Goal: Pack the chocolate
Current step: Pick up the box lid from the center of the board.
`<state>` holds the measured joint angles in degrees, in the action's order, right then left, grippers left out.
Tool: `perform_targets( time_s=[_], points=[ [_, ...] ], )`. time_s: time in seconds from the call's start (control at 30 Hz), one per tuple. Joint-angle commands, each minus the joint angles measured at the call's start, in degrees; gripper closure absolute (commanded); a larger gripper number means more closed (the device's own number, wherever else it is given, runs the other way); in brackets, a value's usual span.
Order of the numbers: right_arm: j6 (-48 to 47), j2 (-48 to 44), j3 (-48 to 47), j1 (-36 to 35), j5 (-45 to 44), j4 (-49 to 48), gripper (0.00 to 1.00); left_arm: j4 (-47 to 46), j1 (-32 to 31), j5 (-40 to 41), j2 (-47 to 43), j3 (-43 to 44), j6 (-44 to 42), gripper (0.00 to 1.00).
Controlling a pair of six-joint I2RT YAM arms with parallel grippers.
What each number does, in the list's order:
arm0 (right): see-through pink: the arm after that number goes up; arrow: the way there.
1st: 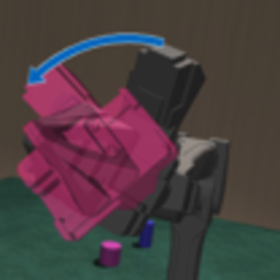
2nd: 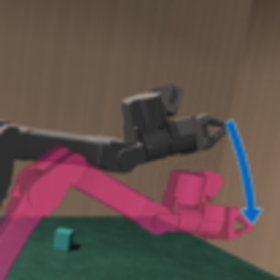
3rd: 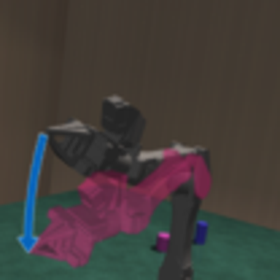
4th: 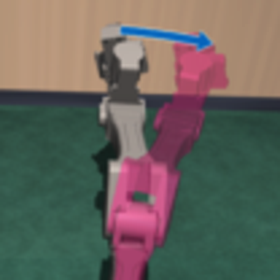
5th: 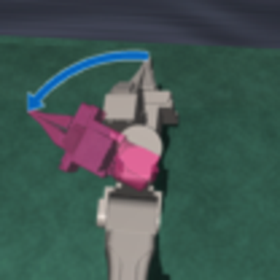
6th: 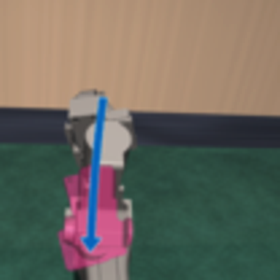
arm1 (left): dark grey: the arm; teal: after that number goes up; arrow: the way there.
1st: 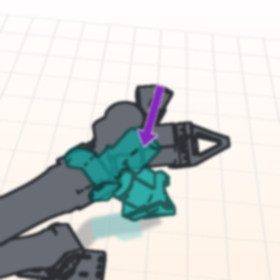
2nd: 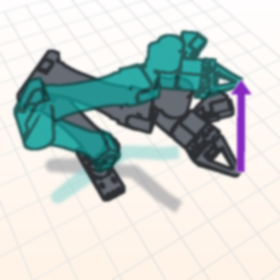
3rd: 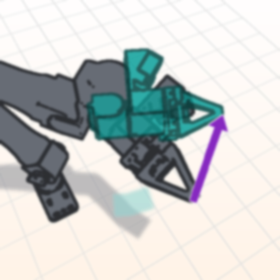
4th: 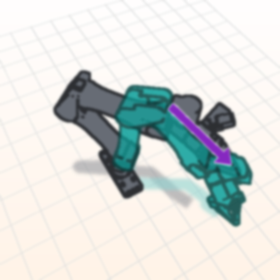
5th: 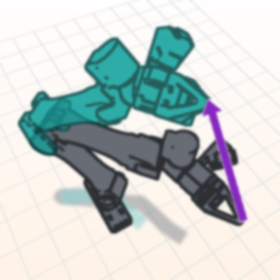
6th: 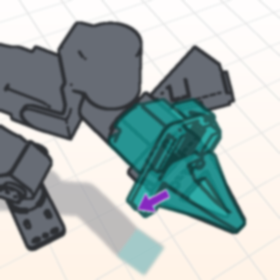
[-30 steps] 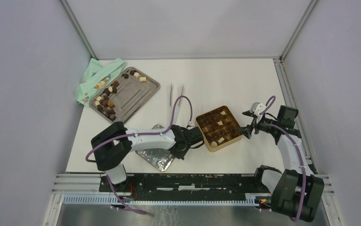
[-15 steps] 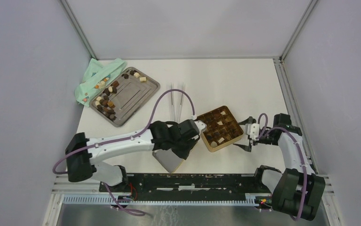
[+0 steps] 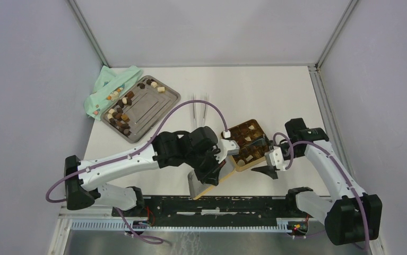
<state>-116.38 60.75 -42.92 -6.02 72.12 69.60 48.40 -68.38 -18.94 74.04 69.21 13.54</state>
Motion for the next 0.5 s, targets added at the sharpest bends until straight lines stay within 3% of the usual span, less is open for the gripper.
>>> perform_targets(
  time_s=[0.0, 0.1, 0.3, 0.47],
  points=[
    [-15.8, 1.3, -3.4, -5.1, 4.2, 2.2, 0.05, -0.5, 0.0, -9.2, -0.4, 6.4, -7.3, 0.98],
    [-13.6, 2.0, -3.2, -8.8, 4.7, 1.0, 0.09, -1.2, 0.4, -12.3, 0.6, 8.0, -8.7, 0.98],
    [-0.5, 2.5, -4.1, -14.5, 2.3, -8.6, 0.2, -1.7, 1.8, -19.6, 4.5, 10.2, -10.3, 0.98],
    [1.9, 2.4, -5.0, -15.6, 1.1, -10.7, 0.24, -0.4, 3.4, -23.0, 7.1, 11.7, -11.9, 0.98]
  ],
)
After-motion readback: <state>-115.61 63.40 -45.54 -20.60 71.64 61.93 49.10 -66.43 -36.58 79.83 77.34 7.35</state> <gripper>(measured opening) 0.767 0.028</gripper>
